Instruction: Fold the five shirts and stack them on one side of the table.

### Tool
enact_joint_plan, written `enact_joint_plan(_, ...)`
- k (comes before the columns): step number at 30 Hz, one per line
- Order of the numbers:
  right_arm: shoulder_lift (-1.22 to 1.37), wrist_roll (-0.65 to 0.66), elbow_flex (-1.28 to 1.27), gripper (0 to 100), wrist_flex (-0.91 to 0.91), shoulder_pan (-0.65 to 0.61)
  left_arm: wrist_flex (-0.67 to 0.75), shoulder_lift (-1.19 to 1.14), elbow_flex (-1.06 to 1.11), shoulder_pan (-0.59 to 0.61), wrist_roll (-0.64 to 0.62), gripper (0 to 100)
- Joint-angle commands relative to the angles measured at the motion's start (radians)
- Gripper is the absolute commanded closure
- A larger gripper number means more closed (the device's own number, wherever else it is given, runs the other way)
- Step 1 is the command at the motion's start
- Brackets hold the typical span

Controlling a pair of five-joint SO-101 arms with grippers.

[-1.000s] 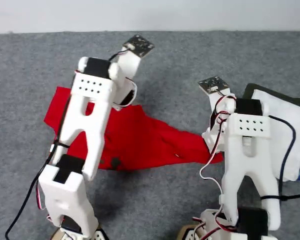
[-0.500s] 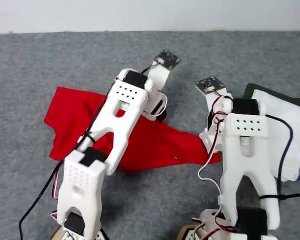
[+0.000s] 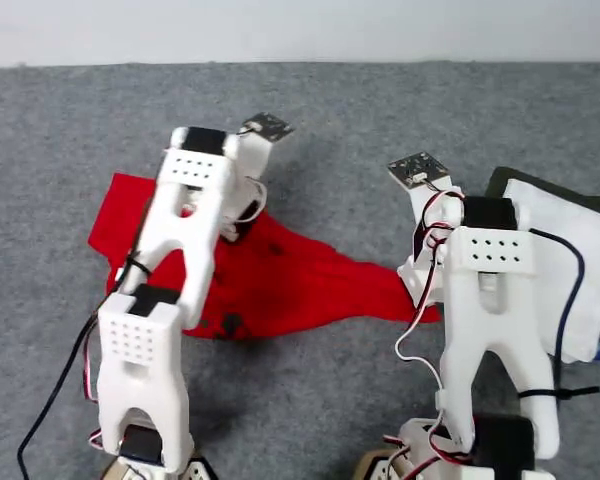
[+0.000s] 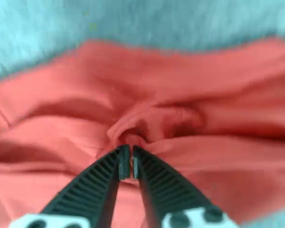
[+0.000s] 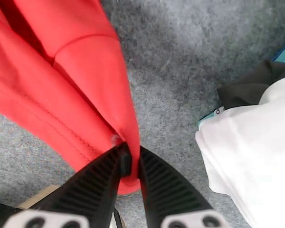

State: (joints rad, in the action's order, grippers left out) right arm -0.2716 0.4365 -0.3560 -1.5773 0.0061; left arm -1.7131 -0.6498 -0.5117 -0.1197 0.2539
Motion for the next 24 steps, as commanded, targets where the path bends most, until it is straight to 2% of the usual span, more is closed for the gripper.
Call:
enact_joint_plan(1,-0.010,0.009,0.015,98.9,0.012,0.002,-0.043,0.092,0.027,0.068,0.023,98)
enact_joint_plan(11,-0.012,0.003,0.015,98.9,0.013,0.002,-0.041,0.232,0.295,0.089,0.023,98)
enact_joint_plan(15,-0.012,0.003,0.015,98.9,0.013,-0.004,-0.037,0.367,0.285,0.074,0.018,98)
enact_joint_plan(19,-0.012,0.003,0.015,98.9,0.013,-0.005,0.018,0.451,0.216,0.006,0.005,98)
enact_joint_plan(21,-0.008,0.006,0.015,98.9,0.013,-0.005,0.043,0.454,0.182,-0.026,-0.041,94)
enact_joint_plan(24,-0.004,0.005,0.015,98.9,0.013,-0.005,0.110,0.431,0.170,-0.058,-0.140,82)
